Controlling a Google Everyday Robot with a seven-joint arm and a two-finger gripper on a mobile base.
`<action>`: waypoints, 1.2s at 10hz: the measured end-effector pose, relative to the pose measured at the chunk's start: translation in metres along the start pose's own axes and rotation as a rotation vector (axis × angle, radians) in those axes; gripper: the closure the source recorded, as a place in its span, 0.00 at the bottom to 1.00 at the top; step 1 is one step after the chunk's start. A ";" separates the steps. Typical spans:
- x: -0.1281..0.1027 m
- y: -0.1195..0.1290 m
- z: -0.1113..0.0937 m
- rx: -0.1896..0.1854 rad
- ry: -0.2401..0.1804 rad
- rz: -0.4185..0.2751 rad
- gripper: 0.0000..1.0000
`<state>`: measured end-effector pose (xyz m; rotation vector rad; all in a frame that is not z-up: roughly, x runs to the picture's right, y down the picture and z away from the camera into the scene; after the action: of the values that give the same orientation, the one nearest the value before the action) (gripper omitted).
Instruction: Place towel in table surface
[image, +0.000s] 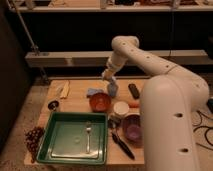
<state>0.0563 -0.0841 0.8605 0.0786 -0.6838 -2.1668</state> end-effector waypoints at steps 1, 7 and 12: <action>-0.020 0.012 -0.010 -0.022 -0.009 0.032 1.00; -0.166 0.064 -0.066 -0.135 -0.113 0.261 1.00; -0.298 0.038 -0.068 -0.184 -0.264 0.509 1.00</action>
<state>0.2943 0.0886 0.7697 -0.4414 -0.5705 -1.7469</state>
